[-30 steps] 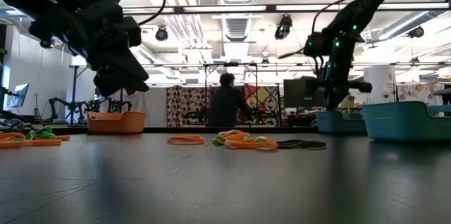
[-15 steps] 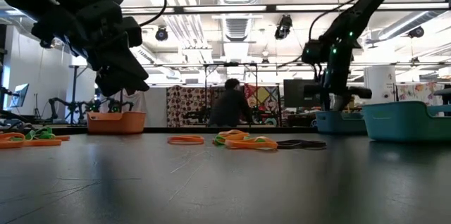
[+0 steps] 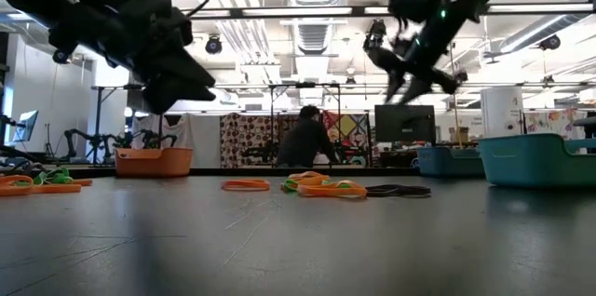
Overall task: Sort rubber bands into baskets
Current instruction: Put the green rubber band into the blue bin
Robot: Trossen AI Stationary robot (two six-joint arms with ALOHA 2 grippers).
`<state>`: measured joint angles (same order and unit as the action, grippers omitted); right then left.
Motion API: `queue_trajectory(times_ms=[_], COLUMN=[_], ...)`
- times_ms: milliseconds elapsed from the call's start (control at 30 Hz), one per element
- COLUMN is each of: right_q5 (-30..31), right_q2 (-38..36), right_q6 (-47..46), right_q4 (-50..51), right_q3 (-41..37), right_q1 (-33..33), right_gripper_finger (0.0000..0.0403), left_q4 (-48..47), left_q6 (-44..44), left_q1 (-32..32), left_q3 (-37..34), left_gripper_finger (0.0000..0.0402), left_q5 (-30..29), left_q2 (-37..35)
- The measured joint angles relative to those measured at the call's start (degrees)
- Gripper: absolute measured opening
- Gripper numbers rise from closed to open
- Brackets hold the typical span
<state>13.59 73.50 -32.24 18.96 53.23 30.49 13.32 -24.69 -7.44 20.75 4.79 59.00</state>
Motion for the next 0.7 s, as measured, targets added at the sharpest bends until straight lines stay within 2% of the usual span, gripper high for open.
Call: queue_trajectory(times_ms=[200, 367, 500, 700], right_q5=[-0.3, -0.6, -0.6, -0.5], right_q2=[2.6, 9.6, 16.2, 23.5], right_q6=[8.2, 9.4, 9.5, 5.6], right_q4=[-3.5, -4.7, -4.7, -4.7], right_q3=[-1.6, -1.5, 0.1, 3.4], right_q1=[-18.9, -30.2, -33.6, -32.2], right_gripper_finger=[0.0121, 0.0126, 0.0135, 0.014], left_q4=[0.8, 0.9, 0.9, 1.2], left_q6=[0.8, 3.0, 2.5, 0.6], left_q1=[0.0, 0.0, 0.4, 3.0], left_q3=[0.0, 0.0, -0.1, -0.2], left_gripper_finger=[0.0126, 0.0126, 0.0126, 0.0126], left_q5=[2.4, 2.2, 2.3, 2.3], left_q2=[0.7, 4.2, 7.6, 11.8])
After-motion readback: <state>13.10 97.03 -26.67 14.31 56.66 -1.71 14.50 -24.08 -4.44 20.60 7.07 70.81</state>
